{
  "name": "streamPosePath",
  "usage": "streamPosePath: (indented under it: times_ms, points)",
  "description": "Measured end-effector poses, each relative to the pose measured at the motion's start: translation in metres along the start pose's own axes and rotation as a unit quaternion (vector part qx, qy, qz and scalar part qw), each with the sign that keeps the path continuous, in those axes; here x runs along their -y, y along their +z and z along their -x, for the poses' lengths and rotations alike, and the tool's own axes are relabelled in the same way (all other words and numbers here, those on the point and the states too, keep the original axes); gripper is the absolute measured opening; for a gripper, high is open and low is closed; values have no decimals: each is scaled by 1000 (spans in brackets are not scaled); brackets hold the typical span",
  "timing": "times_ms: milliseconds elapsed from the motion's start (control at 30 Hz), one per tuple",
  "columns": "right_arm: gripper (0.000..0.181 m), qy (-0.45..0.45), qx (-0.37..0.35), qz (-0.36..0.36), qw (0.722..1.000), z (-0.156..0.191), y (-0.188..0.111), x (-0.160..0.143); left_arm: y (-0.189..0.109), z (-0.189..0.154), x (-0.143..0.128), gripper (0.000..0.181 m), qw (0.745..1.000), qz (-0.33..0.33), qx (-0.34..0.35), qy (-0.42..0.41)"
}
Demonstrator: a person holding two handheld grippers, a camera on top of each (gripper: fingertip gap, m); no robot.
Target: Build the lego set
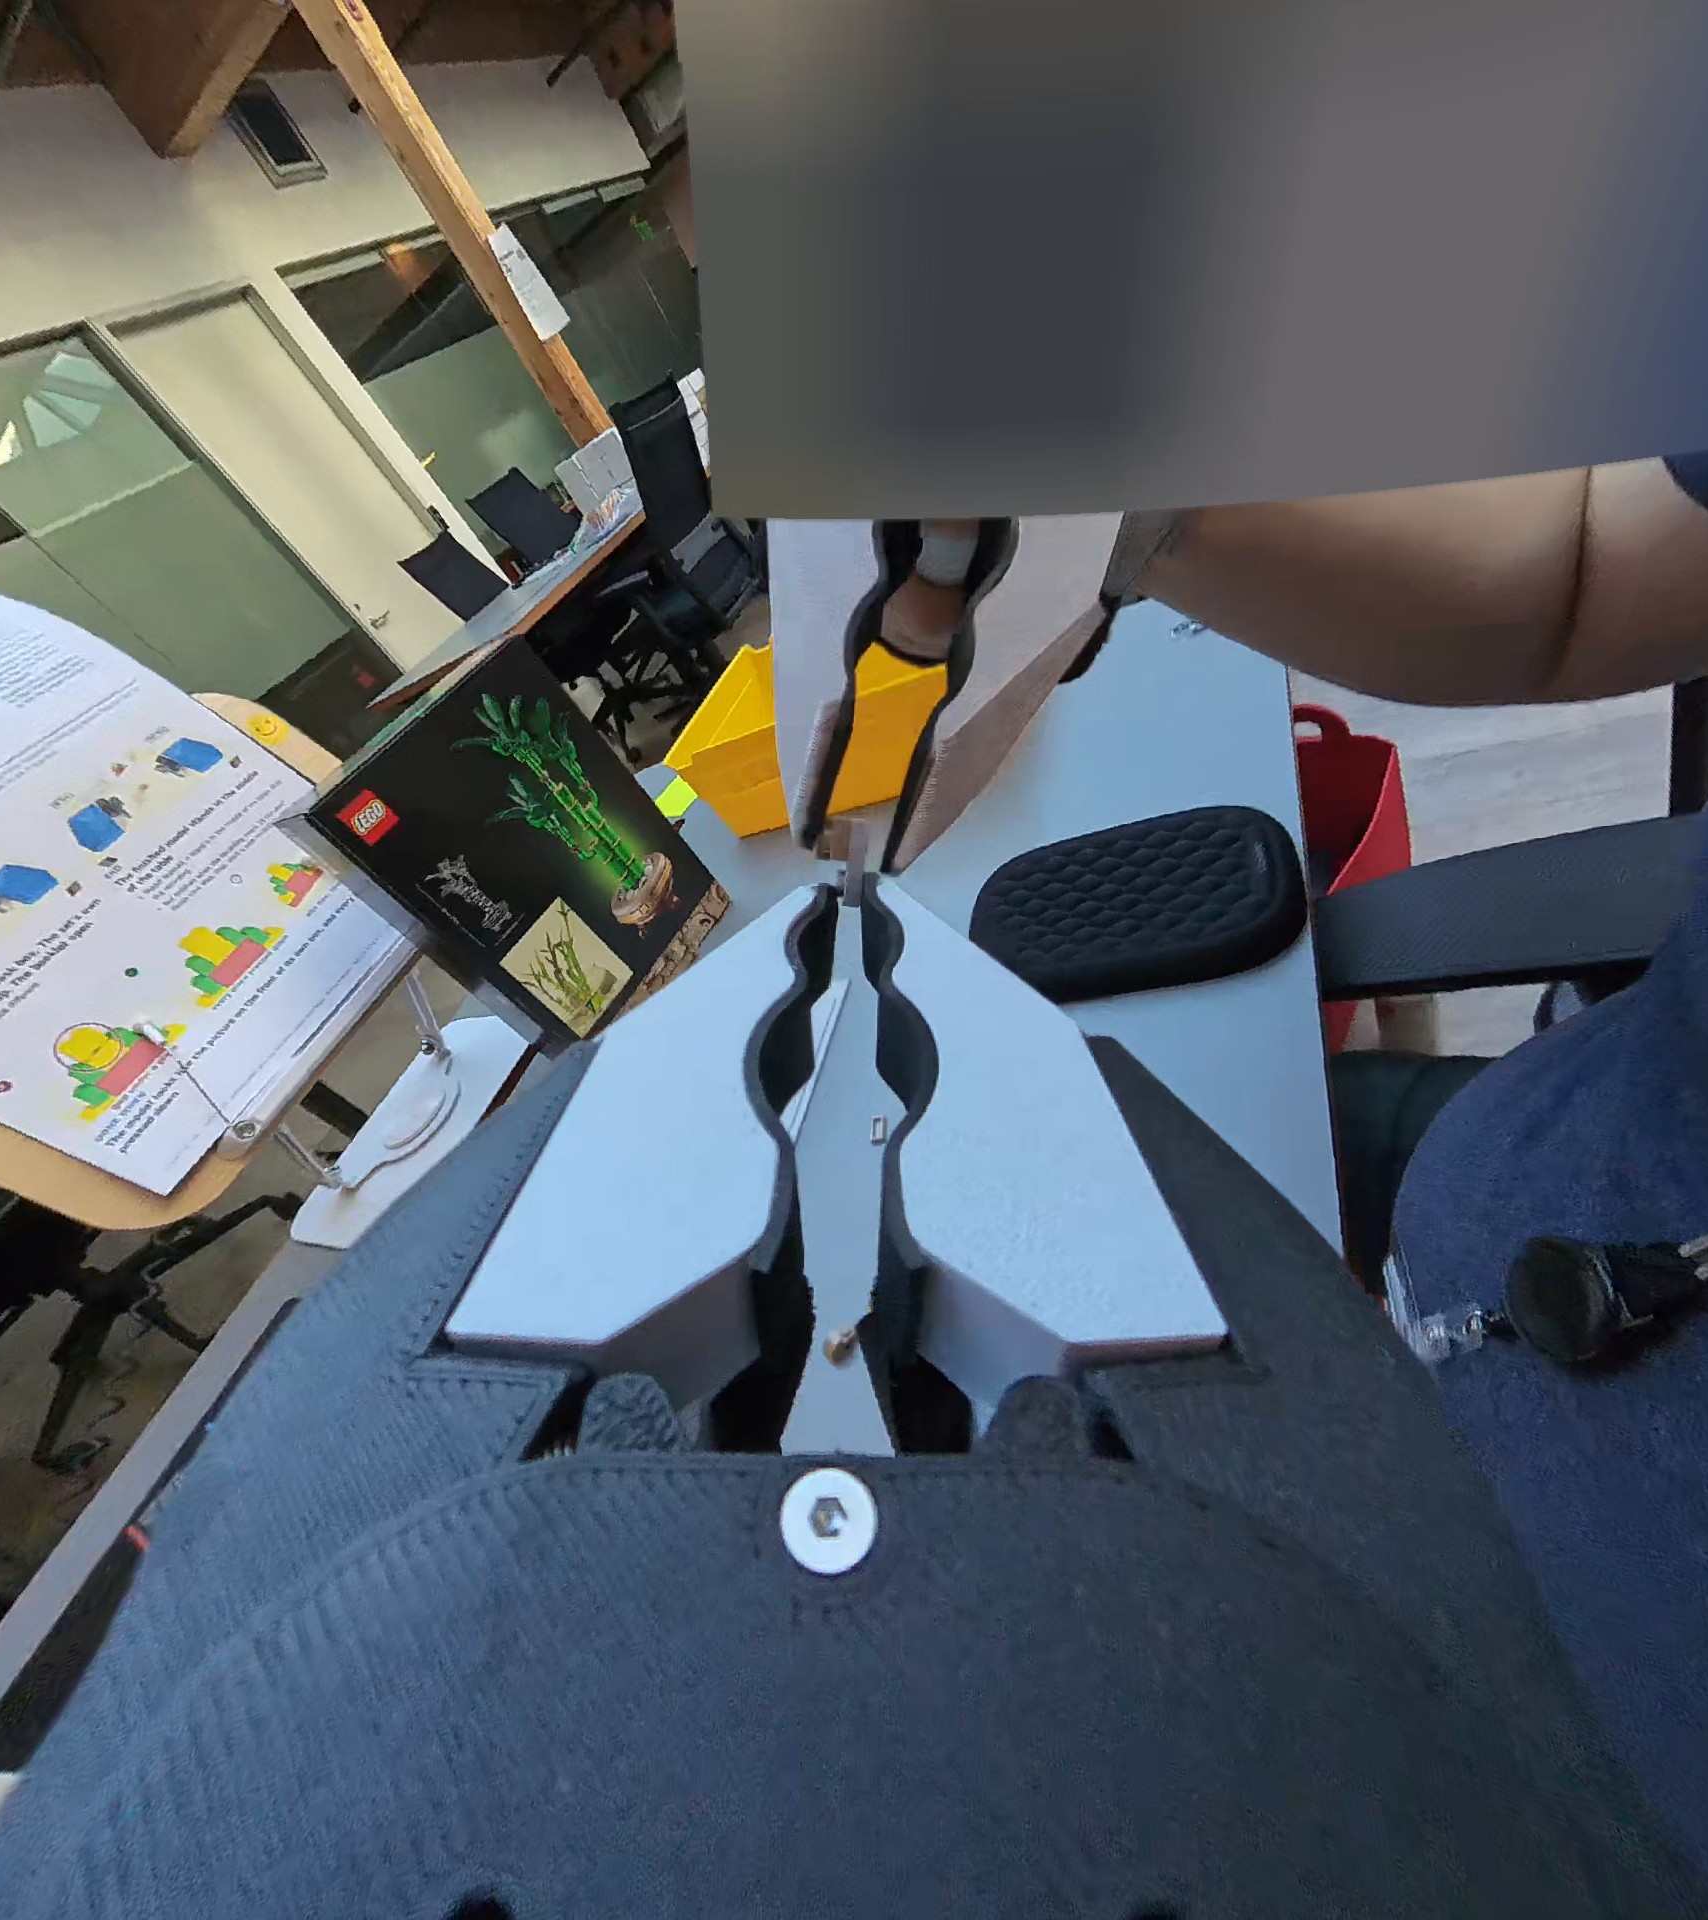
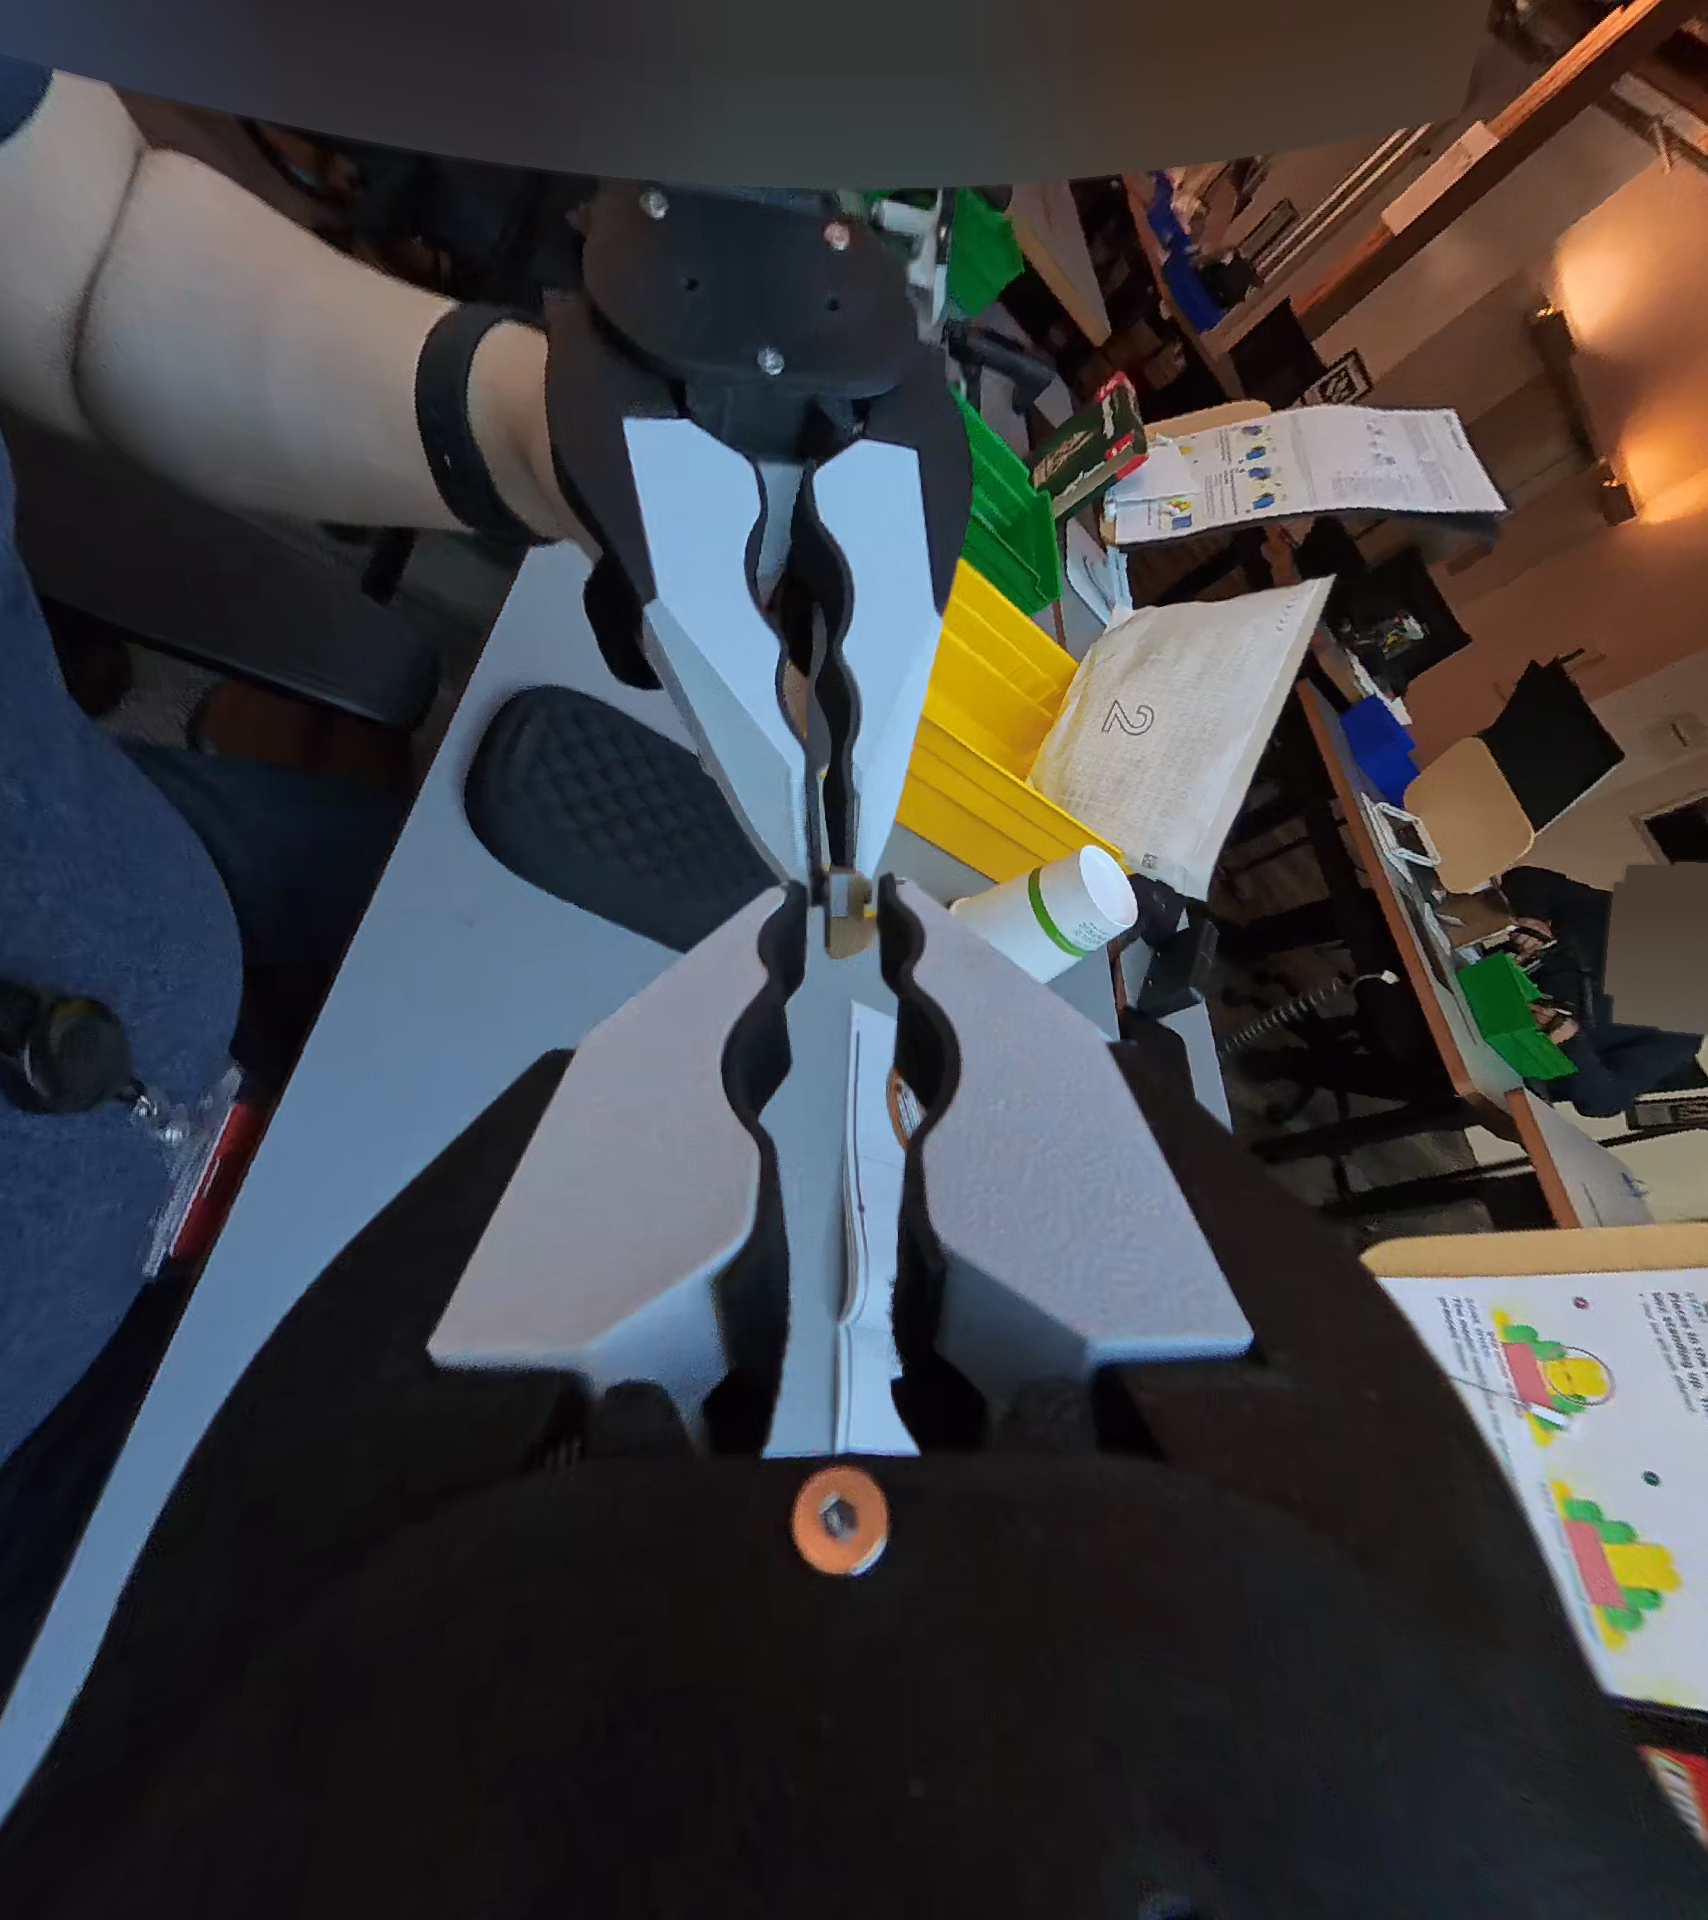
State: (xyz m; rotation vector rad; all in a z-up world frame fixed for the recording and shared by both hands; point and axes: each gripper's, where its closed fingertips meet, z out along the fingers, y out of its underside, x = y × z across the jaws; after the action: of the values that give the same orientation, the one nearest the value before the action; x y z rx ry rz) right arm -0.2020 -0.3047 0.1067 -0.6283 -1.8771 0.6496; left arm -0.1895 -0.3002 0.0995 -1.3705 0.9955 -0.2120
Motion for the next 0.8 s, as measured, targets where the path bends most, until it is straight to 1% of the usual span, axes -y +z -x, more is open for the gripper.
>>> streamPosePath:
  times_ms: [33,100,167,233,400,467,500,600,633,667,700,733,800]
  points:
    - [20,14,-2,-21,1000,-1,-2,1,-1,0,1,3,1000,-14,1,-4]
    - [25,47,2,-60,997,0,-5,0,-3,2,3,3,999,-37,5,-19]
    - [25,77,1,-102,992,0,-8,-1,-3,0,1,3,998,-46,-8,-43]
    - [24,102,2,-136,985,0,-9,-1,-1,0,-4,3,998,-42,-13,-51]
    - [20,114,0,-137,984,1,0,-12,1,-1,-6,3,997,-42,-23,-56]
    - [16,121,4,-153,981,2,0,-10,2,-1,-5,3,997,-45,-26,-57]
    - [9,125,7,-162,979,2,-1,-9,2,-3,-4,3,996,-49,-32,-60]
    - [7,109,-8,-184,977,3,-5,-6,2,-6,1,3,994,-70,-42,-68]
    - [7,114,-14,-177,977,2,-5,-8,3,-4,0,4,995,-70,-34,-59]
    - [7,115,-23,-162,980,1,-4,-11,3,0,-4,10,997,-58,-11,-40]
    - [7,105,-38,-141,984,0,-2,-15,4,5,-7,19,999,-37,12,-13]
    - [8,84,-60,-115,988,-1,-2,-20,3,7,-10,22,999,-13,27,17]
    - [8,39,-89,-64,993,1,1,-25,4,3,-10,20,997,22,30,71]
